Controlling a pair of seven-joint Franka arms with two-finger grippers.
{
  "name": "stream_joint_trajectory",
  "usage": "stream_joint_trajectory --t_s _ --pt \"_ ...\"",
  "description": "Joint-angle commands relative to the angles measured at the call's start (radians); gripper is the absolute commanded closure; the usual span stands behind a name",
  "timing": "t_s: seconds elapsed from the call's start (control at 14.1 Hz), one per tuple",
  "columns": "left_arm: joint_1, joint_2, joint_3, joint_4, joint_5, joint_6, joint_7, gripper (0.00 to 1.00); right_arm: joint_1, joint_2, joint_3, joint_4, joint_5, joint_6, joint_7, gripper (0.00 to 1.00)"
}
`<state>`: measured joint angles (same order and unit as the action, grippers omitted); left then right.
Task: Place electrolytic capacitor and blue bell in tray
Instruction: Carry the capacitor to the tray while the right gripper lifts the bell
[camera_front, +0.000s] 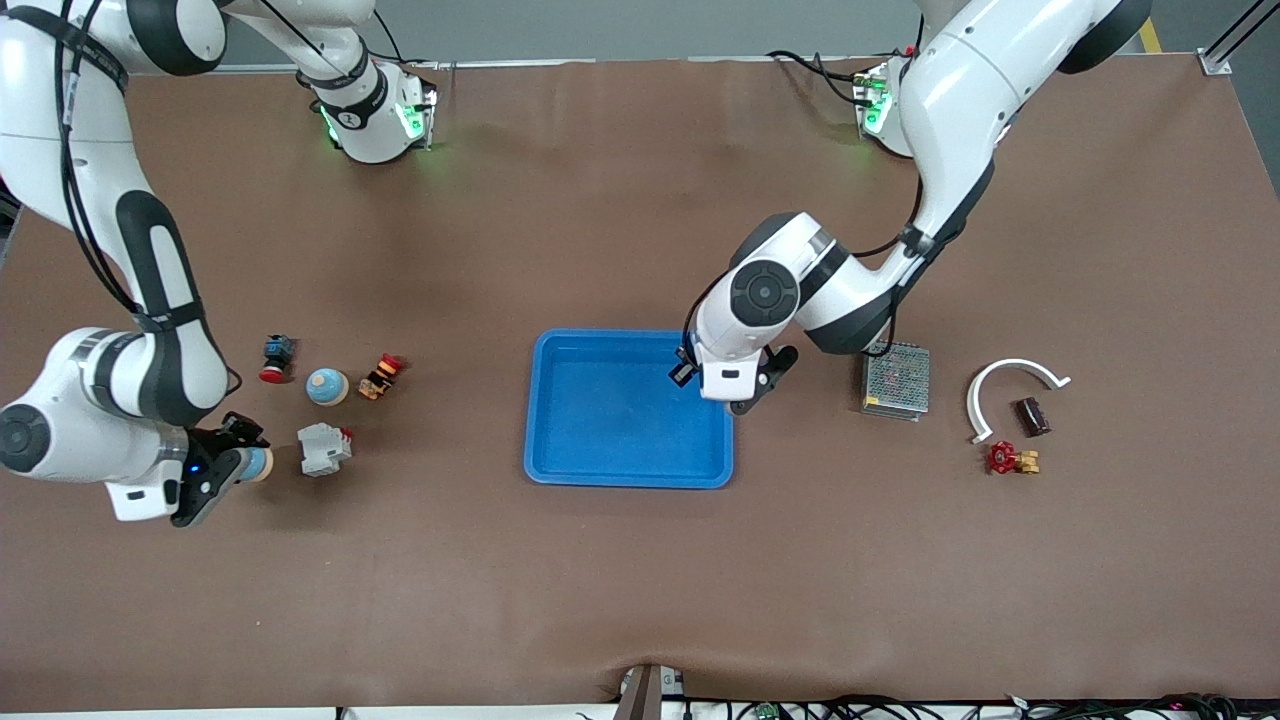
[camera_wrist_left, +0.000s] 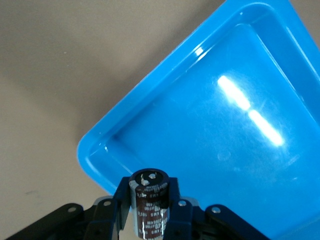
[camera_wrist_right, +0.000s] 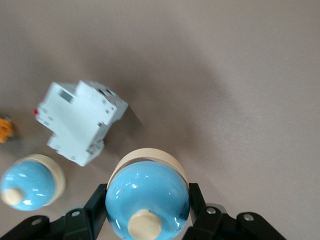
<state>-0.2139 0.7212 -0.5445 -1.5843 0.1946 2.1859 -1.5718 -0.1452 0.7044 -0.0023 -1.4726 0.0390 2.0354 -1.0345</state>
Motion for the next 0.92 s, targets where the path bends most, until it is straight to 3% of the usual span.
stream_joint_trajectory --t_s 0.0,0.36,0.78,0.85 --pt "-0.102 0.032 0.096 0.04 0.016 0.006 -0.071 1.0 0.042 -0.029 0.007 0.063 0.01 -0.121 0.158 0.56" --pt "-0.121 0.081 0.118 0.04 0.019 0.057 -0.113 1.0 0.182 -0.143 0.008 0.069 0.022 -0.302 0.624 0.56" --pt "-0.121 0.104 0.136 0.04 0.019 0.084 -0.106 1.0 0.386 -0.198 0.008 0.057 0.081 -0.343 1.1 0.56" --pt "-0.121 0.104 0.144 0.04 0.019 0.084 -0.099 0.8 0.427 -0.203 0.008 0.051 0.082 -0.34 1.172 0.56"
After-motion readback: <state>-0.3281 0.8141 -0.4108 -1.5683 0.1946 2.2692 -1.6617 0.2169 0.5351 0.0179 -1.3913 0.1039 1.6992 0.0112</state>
